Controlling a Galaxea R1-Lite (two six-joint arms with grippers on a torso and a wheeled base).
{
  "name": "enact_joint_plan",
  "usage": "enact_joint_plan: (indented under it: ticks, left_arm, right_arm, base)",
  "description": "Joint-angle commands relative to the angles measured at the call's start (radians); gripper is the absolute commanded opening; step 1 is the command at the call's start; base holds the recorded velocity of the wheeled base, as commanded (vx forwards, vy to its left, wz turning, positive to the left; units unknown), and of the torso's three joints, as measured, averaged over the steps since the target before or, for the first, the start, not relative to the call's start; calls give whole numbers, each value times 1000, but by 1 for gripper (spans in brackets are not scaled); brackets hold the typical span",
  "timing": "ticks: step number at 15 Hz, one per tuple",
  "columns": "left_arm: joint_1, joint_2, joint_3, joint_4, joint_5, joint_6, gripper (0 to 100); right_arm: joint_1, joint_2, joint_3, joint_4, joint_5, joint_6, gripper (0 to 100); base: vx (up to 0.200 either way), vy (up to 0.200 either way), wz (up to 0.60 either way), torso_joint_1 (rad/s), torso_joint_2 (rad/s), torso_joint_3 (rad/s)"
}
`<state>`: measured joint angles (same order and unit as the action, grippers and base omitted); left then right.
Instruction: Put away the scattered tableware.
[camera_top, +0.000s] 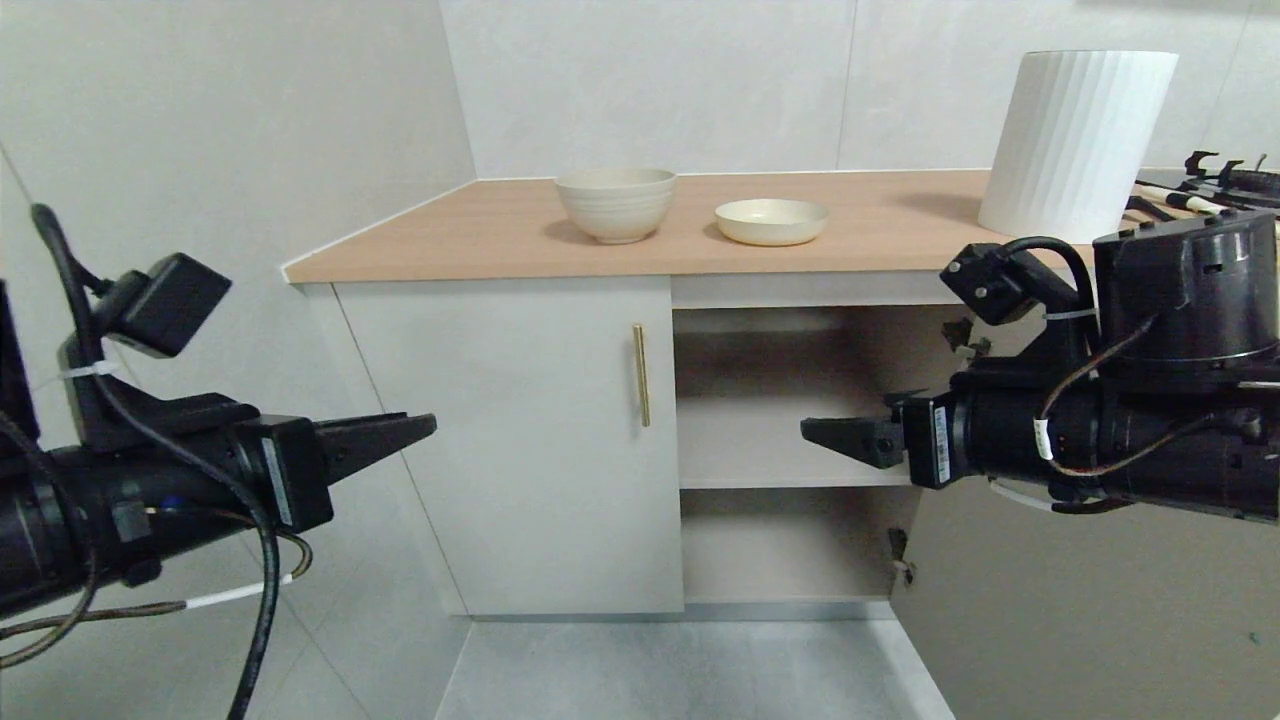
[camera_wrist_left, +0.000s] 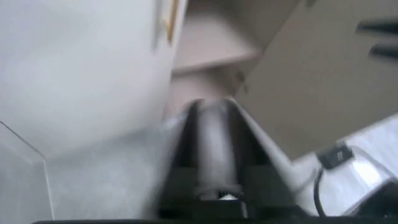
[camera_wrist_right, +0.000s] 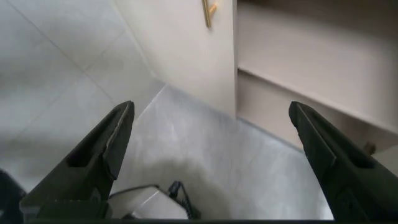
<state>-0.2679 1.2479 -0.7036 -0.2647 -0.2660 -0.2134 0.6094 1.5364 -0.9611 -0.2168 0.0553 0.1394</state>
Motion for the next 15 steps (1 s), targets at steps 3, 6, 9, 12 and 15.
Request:
enact_joint_plan:
  ticks: [3,6,9,12,15]
  left_arm:
    - [16,-22,-14,-2,83,5,100]
    - [15,-7,-23,-4,197,28,100]
    - [15,-15,-19,-4,198,54,100]
    - [15,-28,-20,-4,197,54,100]
    - [16,-30,-27,-2,198,48,100]
  right_arm:
    - [0,-44,-10,13,-3,0,100]
    - [0,-47,-8,13,-3,2,100]
    - [0,-41,-8,13,-3,2,100]
    - [0,-41,-8,13,-2,2,100]
    - [0,-39,-7,13,0,2,100]
  base:
    - [0,0,0,0,0,0]
    - [0,0,0,0,0,0]
    - [0,0,0,0,0,0]
    - [0,0,0,0,0,0]
    - [0,0,0,0,0,0]
